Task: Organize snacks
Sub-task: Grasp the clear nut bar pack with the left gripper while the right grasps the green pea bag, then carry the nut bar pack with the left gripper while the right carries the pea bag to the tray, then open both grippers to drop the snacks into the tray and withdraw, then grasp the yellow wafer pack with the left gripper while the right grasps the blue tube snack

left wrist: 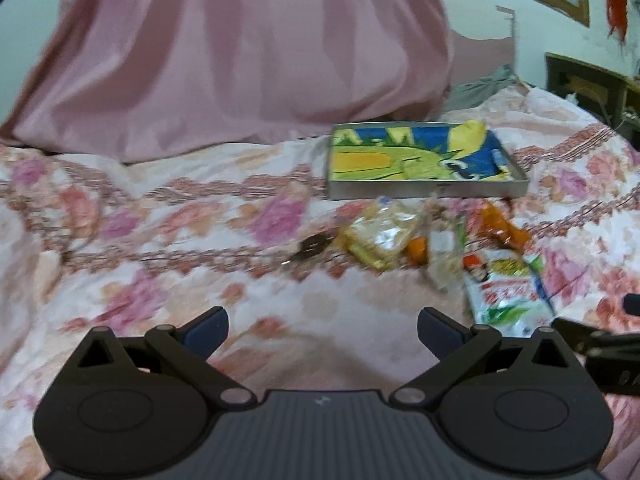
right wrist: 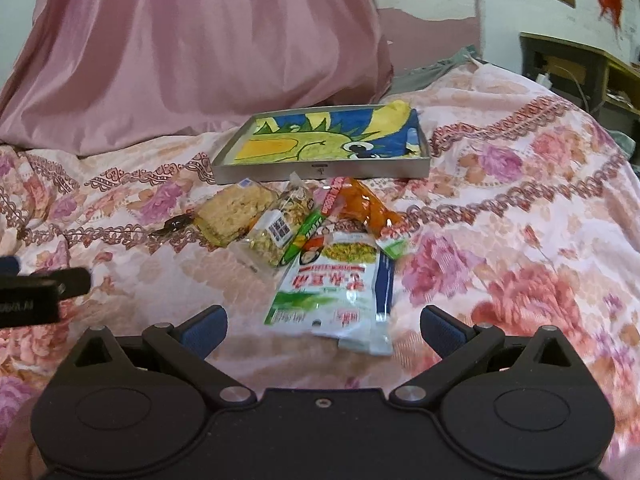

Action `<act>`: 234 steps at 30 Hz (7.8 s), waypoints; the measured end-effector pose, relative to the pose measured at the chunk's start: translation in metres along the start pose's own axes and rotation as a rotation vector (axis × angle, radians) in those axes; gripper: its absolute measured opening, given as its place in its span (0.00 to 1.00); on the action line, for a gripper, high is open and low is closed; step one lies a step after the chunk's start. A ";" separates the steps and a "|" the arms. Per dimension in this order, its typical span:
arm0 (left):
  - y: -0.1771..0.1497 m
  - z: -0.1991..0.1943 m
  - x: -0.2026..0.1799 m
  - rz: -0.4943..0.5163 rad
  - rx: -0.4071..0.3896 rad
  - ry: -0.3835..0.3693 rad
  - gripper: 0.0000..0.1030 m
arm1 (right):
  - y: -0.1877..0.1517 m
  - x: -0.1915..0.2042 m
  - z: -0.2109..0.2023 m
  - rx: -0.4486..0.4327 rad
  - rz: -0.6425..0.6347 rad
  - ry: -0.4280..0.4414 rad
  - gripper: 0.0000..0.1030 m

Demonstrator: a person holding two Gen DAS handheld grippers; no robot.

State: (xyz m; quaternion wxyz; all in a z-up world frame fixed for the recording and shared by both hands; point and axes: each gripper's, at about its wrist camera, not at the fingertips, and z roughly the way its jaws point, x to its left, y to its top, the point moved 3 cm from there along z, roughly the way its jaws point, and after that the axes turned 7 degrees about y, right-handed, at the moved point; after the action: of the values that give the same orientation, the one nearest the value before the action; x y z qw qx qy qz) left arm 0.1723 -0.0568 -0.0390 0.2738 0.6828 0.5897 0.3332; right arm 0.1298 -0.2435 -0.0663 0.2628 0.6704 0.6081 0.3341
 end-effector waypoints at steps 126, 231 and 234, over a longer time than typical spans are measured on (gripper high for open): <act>0.190 0.295 -0.132 -0.188 -0.009 -0.241 0.33 | 0.164 -0.115 0.249 -0.326 -0.012 -0.004 0.71; -0.048 0.086 -0.058 0.184 0.067 -0.110 0.99 | -0.017 -0.036 0.030 0.073 0.159 -0.156 1.00; -0.046 0.089 -0.063 0.209 0.060 -0.118 0.99 | -0.012 -0.039 0.037 0.071 0.159 -0.148 1.00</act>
State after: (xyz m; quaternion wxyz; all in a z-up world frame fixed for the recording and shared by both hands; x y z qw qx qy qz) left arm 0.2080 -0.1105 -0.1383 0.2512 0.7668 0.5081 0.3012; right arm 0.1485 -0.2790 -0.1040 0.2556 0.7482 0.5436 0.2817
